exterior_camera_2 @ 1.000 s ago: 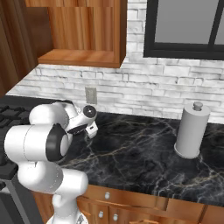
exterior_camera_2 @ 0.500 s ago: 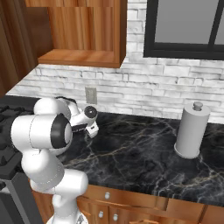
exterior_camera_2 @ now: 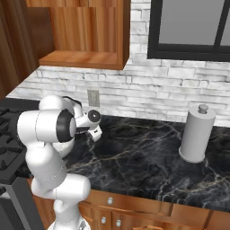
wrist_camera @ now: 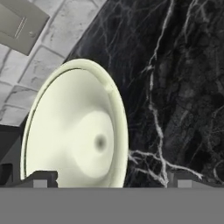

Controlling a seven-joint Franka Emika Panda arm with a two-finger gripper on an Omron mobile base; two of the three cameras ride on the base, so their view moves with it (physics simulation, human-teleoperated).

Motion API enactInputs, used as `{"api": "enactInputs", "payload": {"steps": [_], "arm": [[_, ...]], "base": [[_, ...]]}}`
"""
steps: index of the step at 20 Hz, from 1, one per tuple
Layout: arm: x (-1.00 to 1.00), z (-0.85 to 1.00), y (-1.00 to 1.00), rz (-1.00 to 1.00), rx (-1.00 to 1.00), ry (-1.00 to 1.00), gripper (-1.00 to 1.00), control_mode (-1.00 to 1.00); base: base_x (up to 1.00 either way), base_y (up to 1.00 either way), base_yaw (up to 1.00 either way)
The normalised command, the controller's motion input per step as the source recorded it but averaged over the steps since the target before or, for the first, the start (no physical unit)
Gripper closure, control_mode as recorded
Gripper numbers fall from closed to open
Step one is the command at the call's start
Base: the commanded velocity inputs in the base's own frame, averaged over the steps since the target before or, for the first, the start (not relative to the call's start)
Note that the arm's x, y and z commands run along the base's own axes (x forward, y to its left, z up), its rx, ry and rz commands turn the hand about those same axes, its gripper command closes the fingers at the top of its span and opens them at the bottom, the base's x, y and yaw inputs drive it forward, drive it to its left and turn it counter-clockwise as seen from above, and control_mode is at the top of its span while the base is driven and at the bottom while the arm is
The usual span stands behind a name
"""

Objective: Pick up the bowls on the counter and stack them on top of one another in the open cabinet. Place the smaller bowl on top of the larger bowl.

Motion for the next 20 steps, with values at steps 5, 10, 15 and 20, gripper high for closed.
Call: {"api": "enactInputs", "payload": {"steps": [5, 10, 15, 20], "arm": [[0.17, -0.14, 0.03, 0.00, 0.00, 0.00, -1.00, -1.00], [0.18, -0.15, 0.05, 0.00, 0.00, 0.00, -1.00, -1.00], [0.16, -0.12, 0.05, 0.00, 0.00, 0.00, 1.00, -1.00], [0.09, -0.06, 0.03, 0.00, 0.00, 0.00, 1.00, -1.00]], "base": [[0.00, 0.00, 0.00], [0.00, 0.00, 0.00], [0.00, 0.00, 0.00], [0.00, 0.00, 0.00]]}}
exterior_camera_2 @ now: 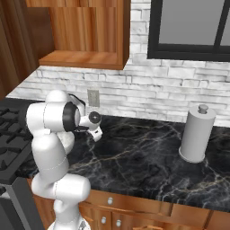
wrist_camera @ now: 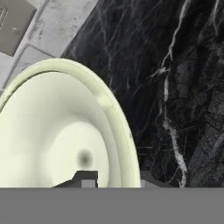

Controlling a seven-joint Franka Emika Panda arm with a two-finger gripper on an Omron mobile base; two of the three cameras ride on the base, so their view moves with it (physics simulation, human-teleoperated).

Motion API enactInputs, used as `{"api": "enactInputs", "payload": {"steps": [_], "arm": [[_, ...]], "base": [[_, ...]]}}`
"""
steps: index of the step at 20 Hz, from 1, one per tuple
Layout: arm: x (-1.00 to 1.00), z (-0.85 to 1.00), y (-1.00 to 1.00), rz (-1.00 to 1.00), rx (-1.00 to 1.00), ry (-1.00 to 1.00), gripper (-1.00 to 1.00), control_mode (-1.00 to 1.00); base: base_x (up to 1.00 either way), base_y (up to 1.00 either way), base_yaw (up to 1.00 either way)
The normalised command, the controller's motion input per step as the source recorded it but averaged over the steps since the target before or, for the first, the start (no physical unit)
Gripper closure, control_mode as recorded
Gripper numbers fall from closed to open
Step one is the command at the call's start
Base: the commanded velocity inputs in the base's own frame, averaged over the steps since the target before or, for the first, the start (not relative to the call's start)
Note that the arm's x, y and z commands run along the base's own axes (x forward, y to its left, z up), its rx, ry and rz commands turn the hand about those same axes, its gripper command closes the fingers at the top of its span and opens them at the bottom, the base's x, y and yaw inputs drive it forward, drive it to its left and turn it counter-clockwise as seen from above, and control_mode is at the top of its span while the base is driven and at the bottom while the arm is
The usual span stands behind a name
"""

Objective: Pick up the bowls on the counter and stack them on top of one another in the open cabinet. Place the smaller bowl on top of the larger bowl.

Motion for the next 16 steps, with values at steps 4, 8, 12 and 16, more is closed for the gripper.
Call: {"api": "enactInputs", "payload": {"steps": [4, 8, 12, 16], "arm": [[0.00, 0.00, 0.00, 0.00, 0.00, 0.00, 1.00, -1.00], [0.00, 0.02, -0.02, 0.00, 0.01, 0.00, 1.00, -1.00], [-0.05, 0.12, -0.14, 0.00, 0.05, -0.04, 1.00, -1.00], [-0.03, 0.21, -0.24, 0.00, 0.08, -0.01, 1.00, -1.00]], "base": [[0.00, 0.00, 0.00], [0.00, 0.00, 0.00], [0.00, 0.00, 0.00], [0.00, 0.00, 0.00]]}}
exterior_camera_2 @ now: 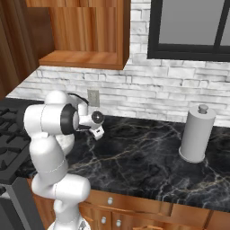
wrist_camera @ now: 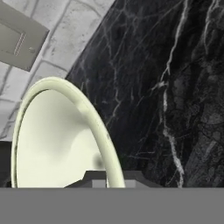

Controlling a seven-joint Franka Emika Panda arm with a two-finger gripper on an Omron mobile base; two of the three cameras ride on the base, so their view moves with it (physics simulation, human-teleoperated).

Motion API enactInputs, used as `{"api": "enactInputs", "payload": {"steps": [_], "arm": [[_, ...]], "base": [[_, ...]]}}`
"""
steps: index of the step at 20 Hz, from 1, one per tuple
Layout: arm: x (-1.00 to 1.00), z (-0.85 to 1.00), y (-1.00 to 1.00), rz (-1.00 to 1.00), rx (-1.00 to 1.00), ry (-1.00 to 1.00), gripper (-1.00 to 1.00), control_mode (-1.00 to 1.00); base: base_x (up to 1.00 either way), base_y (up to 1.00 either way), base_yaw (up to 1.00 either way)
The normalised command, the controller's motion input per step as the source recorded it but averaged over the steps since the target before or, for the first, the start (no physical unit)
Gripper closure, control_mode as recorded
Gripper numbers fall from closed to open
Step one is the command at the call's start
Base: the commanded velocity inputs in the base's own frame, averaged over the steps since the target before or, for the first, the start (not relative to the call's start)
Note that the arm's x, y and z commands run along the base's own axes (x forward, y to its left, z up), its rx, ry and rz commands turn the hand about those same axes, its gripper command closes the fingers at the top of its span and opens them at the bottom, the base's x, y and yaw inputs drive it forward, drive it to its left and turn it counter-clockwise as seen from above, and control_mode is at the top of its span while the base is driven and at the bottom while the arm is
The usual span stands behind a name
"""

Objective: Pick up the bowls on the counter and stack them on top of one another in the open cabinet. Place the smaller bowl on top of the larger bowl.

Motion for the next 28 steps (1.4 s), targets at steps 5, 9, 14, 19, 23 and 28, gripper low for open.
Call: {"api": "enactInputs", "payload": {"steps": [5, 9, 14, 19, 23, 28], "arm": [[-0.01, 0.24, -0.28, 0.00, 0.09, 0.00, 1.00, -1.00], [-0.01, 0.34, -0.19, -0.02, 0.11, 0.00, 1.00, -1.00], [-0.02, 0.39, -0.11, 0.00, 0.08, 0.00, 1.00, -1.00], [-0.09, 0.40, -0.02, 0.00, 0.05, 0.01, 1.00, -1.00], [-0.14, 0.39, 0.00, 0.00, 0.03, 0.04, 1.00, -1.00], [-0.21, 0.31, 0.00, -0.01, 0.02, 0.06, 1.00, -1.00]], "base": [[0.00, 0.00, 0.00], [0.00, 0.00, 0.00], [0.00, 0.00, 0.00], [0.00, 0.00, 0.00], [0.00, 0.00, 0.00], [0.00, 0.00, 0.00]]}}
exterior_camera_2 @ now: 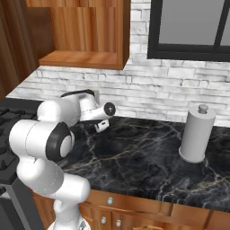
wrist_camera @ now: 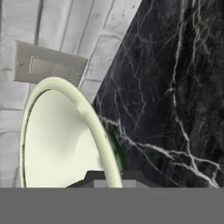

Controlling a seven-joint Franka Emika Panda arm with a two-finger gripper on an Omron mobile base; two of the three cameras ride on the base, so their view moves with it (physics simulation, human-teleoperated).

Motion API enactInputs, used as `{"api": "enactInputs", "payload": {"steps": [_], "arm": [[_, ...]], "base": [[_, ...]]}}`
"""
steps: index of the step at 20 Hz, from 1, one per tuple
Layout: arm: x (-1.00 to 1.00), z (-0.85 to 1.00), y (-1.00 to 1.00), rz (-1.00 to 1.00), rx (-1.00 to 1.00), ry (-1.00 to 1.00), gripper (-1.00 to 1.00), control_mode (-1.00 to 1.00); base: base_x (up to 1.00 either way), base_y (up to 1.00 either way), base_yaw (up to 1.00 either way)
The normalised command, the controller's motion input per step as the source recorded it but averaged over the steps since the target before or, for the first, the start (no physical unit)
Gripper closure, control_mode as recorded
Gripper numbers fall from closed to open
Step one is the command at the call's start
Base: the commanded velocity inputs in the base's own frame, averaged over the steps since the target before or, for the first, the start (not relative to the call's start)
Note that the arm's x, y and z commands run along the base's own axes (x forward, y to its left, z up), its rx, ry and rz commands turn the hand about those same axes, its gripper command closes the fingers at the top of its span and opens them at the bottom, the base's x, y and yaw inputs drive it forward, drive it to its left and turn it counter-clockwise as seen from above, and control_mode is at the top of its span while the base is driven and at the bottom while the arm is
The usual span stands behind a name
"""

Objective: Pick up the bowls on the counter and stack them on top of one another in the open cabinet. Place the smaller bowl on top of the larger bowl.

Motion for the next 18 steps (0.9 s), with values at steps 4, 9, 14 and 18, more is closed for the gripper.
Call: {"api": "enactInputs", "payload": {"steps": [4, 9, 14, 18], "arm": [[-0.25, 0.29, 0.00, -0.03, 0.01, 0.07, 1.00, -1.00], [-0.31, 0.23, 0.00, -0.02, 0.01, 0.03, 1.00, -1.00], [-0.36, 0.18, 0.00, 0.00, 0.01, 0.00, 1.00, -1.00], [-0.46, 0.10, 0.00, 0.00, 0.00, -0.03, 1.00, -1.00]], "base": [[0.00, 0.00, 0.00], [0.00, 0.00, 0.00], [0.00, 0.00, 0.00], [0.00, 0.00, 0.00]]}}
